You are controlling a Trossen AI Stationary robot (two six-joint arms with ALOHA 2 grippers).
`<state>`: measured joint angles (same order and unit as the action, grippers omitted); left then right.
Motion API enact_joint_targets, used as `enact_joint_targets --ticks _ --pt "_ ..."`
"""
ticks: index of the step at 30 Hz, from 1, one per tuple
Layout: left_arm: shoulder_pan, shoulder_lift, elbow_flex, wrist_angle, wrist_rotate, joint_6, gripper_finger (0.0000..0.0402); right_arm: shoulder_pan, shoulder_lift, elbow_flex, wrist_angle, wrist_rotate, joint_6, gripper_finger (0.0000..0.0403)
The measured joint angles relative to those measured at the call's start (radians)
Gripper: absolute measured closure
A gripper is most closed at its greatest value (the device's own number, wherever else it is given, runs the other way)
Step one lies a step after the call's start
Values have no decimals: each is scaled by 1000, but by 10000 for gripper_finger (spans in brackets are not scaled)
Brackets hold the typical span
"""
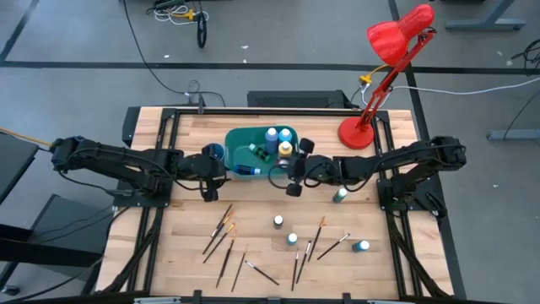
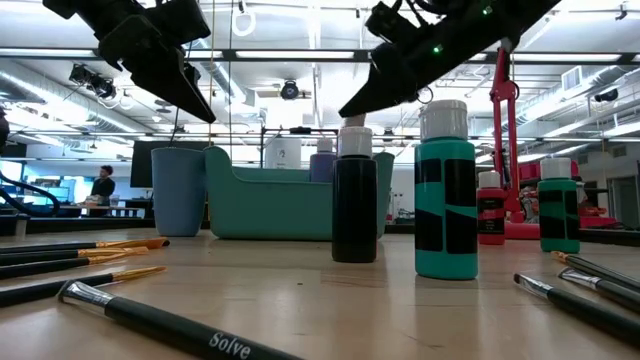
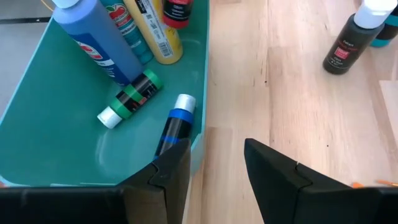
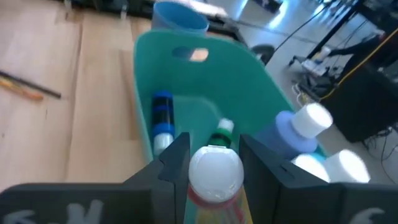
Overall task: Pick & Place Paint Supplies
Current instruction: Put the left small red paint bottle into the green bin
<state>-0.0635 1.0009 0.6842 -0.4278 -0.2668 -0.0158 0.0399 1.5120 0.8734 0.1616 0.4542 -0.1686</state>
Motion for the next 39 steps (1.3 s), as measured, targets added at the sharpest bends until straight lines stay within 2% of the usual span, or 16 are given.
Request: enact_joint_targets --ticks 4,12,15,18,24,34,39 --pt "0 0 0 0 -1 0 239 -9 0 0 -47 -1 14 294" --pt "0 0 0 0 -2 1 239 -42 0 0 -175 -25 185 294" --pt "0 0 0 1 -2 1 239 -54 0 0 -172 -28 187 294" --pt "0 0 0 2 -2 1 239 -73 0 0 -172 -76 197 294" --pt "0 0 0 2 -2 1 239 -103 16 0 -165 -130 302 293" --pt "0 0 0 1 -2 13 239 -107 57 0 -159 -130 330 293" --pt "0 0 0 1 -2 13 239 -116 57 2 -182 -136 392 293"
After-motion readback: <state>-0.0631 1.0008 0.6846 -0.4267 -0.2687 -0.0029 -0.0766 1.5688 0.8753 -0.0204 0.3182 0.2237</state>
